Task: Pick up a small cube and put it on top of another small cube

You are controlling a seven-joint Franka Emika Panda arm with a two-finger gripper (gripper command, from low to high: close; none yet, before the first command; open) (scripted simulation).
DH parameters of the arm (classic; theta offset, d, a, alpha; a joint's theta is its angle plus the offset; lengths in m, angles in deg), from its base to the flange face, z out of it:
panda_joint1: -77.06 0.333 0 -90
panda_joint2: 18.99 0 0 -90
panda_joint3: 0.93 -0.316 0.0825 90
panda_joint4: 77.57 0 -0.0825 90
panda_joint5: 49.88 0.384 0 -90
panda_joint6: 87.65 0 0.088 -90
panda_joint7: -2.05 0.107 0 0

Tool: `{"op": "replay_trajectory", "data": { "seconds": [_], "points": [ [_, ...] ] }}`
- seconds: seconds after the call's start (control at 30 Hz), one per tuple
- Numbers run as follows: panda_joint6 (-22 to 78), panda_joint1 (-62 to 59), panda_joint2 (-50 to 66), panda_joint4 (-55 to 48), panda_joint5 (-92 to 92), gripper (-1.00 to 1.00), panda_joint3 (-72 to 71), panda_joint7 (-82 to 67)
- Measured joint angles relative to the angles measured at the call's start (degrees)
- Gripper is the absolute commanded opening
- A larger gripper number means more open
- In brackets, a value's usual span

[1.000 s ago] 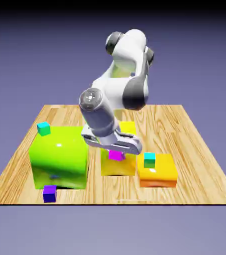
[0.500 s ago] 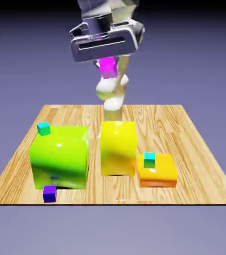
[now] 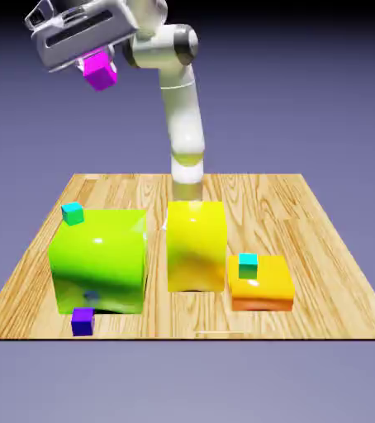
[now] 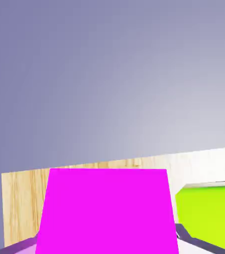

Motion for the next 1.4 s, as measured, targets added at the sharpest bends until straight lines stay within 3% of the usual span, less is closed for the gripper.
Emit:
{"op": "replay_trajectory", "data": {
  "seconds": [1.17, 1.4],
  "points": [
    [8.0, 67.7, 51.6, -19.8, -22.9, -1.00, 72.7, -15.4],
    [1.1, 68.1, 48.5, -9.5, -23.2, -1.00, 72.9, -14.3]
  ]
}}
